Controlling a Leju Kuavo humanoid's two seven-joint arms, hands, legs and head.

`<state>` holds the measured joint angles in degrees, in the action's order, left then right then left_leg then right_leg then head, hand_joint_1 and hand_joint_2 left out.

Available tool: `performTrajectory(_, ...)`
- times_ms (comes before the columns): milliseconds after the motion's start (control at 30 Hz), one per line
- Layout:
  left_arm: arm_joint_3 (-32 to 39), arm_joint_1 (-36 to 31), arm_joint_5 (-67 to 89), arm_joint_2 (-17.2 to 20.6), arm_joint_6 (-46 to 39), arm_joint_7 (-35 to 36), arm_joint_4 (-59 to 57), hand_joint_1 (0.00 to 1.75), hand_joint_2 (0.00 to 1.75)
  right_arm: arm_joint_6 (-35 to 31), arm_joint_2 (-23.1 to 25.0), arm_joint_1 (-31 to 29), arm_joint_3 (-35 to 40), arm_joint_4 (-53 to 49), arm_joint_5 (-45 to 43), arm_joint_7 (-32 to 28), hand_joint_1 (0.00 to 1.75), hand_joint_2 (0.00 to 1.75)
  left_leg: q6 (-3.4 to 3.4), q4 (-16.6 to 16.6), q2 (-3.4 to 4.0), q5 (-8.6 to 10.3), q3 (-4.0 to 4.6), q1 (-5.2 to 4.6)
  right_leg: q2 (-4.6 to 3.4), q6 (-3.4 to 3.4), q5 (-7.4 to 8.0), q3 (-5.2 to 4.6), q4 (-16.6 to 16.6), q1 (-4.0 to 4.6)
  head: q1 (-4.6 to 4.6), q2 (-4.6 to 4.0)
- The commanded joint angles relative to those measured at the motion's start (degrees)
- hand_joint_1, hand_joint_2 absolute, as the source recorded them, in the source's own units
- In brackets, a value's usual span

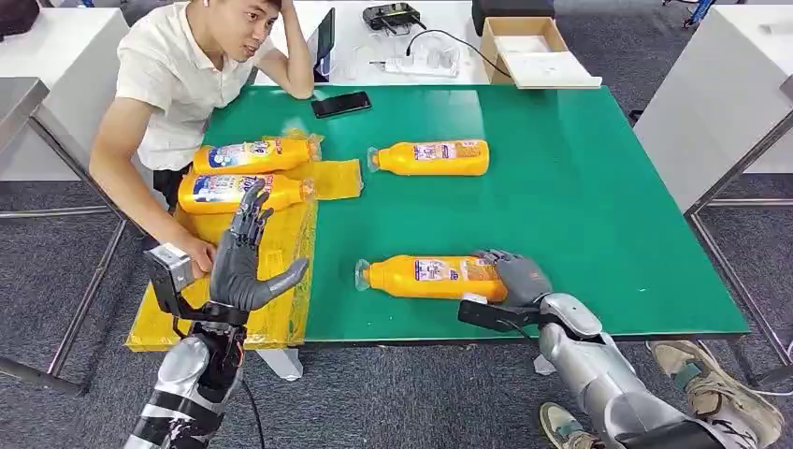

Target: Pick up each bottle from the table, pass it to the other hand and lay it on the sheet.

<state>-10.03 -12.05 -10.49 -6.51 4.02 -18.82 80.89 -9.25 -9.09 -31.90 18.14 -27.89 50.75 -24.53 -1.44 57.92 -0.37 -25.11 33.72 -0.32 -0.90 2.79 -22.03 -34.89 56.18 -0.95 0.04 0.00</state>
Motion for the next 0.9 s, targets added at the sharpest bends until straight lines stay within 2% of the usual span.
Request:
performTrajectory(33,1.2,0.3,-1.1,-2.7,-7.0,-5.3,3.5,0.0,1.75,-10.4,5.2,7.3,-7.4,-8.0,-10.0,-7.9,1.75,1.75,0.1,0.0,-0.07,-0.05,0.03,0.11,0.07,-0.12,-0.04,0.05,0.0,0.12,0.0,-0.02)
performTrajectory(167,1.2,1.0,-2.4,-3.8,-9.5,-8.5,5.7,0.0,1.75,-13.5,6.7,11.1,-10.3,-17.0,-13.6,-10.4,1.75,1.75,0.13,0.0,-0.04,-0.1,0.2,0.09,0.09,-0.14,-0.09,-0.12,0.0,0.1,-0.02,0.0)
performTrajectory(233,1.1,1.0,-2.0,-3.7,-9.8,-8.9,5.9,0.0,1.75,-14.3,6.8,11.5,-10.4,-17.9,-13.5,-10.9,1.75,1.75,0.07,0.0,-0.18,-0.02,0.44,0.04,0.18,-0.07,-0.04,-0.31,0.0,0.04,-0.02,0.0)
performTrajectory(467,1.1,1.0,-2.0,-3.7,-9.8,-8.9,5.9,0.0,1.75,-14.3,6.8,11.5,-10.4,-17.9,-13.5,-10.9,1.75,1.75,0.09,0.0,-0.22,-0.05,0.41,0.05,0.27,-0.1,-0.08,-0.25,0.0,0.05,-0.04,0.0)
performTrajectory(600,0.0,1.4,0.1,-3.2,-10.5,-10.1,5.8,0.0,1.75,-17.0,7.7,14.4,-12.2,-25.6,-15.4,-13.5,1.75,1.75,0.07,0.0,-0.25,-0.01,0.51,0.02,0.26,-0.07,-0.04,-0.35,0.0,0.01,-0.02,0.0)
performTrajectory(667,-0.2,1.9,0.4,-3.4,-10.8,-10.3,6.4,0.0,1.75,-16.3,8.0,15.7,-12.9,-29.4,-16.5,-12.8,1.75,1.75,0.08,0.0,-0.23,-0.03,0.51,0.02,0.24,-0.09,-0.06,-0.36,0.0,0.01,-0.02,0.0)
performTrajectory(900,-0.3,3.2,0.5,-3.8,-11.3,-10.9,8.5,0.0,1.75,-16.0,8.6,17.3,-14.0,-31.8,-17.6,-12.1,1.75,1.75,0.07,0.0,-0.27,-0.03,0.52,0.04,0.28,-0.08,-0.07,-0.37,0.0,0.03,-0.02,-0.02)
